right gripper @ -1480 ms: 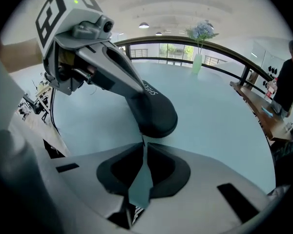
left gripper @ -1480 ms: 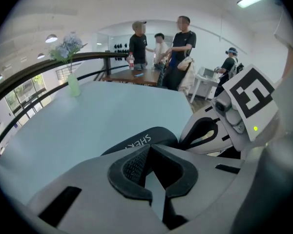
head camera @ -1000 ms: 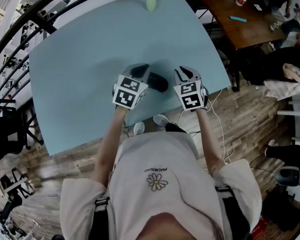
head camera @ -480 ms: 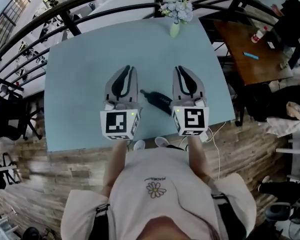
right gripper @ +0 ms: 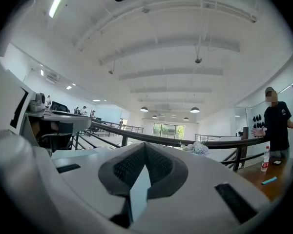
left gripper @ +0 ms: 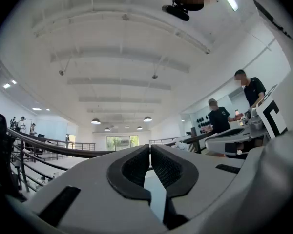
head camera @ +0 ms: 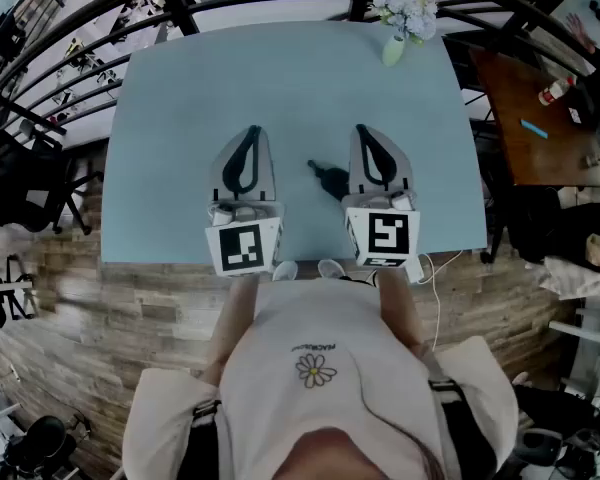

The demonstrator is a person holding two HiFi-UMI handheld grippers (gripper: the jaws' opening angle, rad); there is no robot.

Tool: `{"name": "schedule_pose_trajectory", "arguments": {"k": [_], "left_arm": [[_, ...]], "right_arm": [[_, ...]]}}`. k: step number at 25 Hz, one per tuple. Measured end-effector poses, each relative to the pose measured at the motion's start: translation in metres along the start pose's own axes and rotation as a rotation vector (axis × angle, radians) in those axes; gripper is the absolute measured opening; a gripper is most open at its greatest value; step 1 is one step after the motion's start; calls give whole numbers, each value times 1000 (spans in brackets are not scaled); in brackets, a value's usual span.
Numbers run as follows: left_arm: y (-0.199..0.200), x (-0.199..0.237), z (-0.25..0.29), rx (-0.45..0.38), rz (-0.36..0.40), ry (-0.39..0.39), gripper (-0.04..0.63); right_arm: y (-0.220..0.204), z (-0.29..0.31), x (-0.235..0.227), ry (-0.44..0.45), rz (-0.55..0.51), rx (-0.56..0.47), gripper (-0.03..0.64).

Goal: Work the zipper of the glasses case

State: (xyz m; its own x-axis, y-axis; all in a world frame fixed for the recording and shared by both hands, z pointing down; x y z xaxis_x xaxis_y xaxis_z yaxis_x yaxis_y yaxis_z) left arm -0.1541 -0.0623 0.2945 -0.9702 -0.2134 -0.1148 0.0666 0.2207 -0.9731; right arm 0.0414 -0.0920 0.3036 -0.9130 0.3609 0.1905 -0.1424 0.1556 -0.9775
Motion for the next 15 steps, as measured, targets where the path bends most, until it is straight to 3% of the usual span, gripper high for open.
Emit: {"name": "schedule_pose_trajectory", "arguments": {"k": [15], "left_arm": [[-4, 12, 0, 30, 4, 9, 15]], "right_arm": [[-6, -1, 7, 4, -18, 35, 8]]}}
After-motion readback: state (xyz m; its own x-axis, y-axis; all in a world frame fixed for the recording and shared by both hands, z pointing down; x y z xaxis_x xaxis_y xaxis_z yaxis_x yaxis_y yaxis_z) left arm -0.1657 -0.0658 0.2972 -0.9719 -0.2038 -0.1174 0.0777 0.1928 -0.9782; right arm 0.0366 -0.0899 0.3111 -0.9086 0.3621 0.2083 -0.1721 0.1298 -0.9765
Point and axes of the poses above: the fingertips, and each gripper's own axes: z forward along the fingers, x to its left, y out of its top, the point moved 9 cm from there along -z, backward along the fingers, and after that the axes turned 3 degrees about -y, right-handed, at the moved point
